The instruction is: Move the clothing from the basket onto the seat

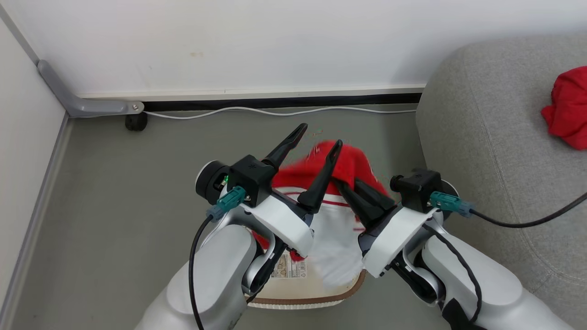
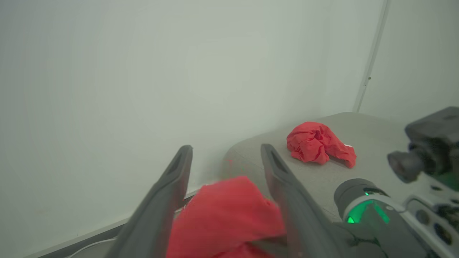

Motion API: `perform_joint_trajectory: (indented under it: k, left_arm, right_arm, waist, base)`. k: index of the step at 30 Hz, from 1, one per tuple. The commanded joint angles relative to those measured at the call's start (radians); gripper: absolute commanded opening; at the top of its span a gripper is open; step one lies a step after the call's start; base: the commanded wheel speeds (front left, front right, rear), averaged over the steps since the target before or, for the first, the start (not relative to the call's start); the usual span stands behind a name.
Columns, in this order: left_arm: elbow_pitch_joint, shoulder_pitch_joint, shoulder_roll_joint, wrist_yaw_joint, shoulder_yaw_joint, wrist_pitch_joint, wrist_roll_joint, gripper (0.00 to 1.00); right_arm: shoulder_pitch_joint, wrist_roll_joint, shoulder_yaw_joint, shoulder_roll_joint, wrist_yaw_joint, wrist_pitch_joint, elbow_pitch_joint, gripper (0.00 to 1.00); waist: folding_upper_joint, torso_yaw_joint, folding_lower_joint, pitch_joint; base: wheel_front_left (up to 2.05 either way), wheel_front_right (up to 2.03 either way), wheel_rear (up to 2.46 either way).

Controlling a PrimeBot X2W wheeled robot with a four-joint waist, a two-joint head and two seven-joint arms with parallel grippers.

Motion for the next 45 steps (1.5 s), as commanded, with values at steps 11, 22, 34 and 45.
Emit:
perform_joint_trajectory:
  k: [11,22,34,45]
  left_arm:
    - [0.014,-0.019,0.024,-0.025,0.037,-0.020,0.010,1.00]
    - [0.022,0.032,0.026,-0.043,0.074,-0.022,0.017,1.00]
    - [0.015,0.116,0.016,-0.064,0.136,-0.022,0.032,1.00]
    - [0.002,0.181,0.007,-0.086,0.164,-0.022,0.050,1.00]
  right_arm:
    - [0.080,-0.110,-0.236,-0.019,0.003,-0.006,-0.121,0.00]
    - [0.086,-0.185,-0.387,-0.053,0.003,-0.006,-0.206,0.00]
    - [0.058,-0.206,-0.446,-0.097,0.003,-0.006,-0.237,0.00]
    - [0.109,-0.200,-0.482,-0.118,0.003,-0.006,-0.270,0.00]
  waist:
    - [0.0000,-0.082,0.0000,0.003]
    - [0.0000,-0.209,0.0000,-0.018]
    - [0.0000,-0.391,0.0000,-0.071]
    - [0.0000,-0.507,0.0000,-0.089]
  base:
    - [0.00,0.00,0.00]
    - [0.00,0.00,0.00]
    - [0.00,0.00,0.00]
    - [0.00,0.00,0.00]
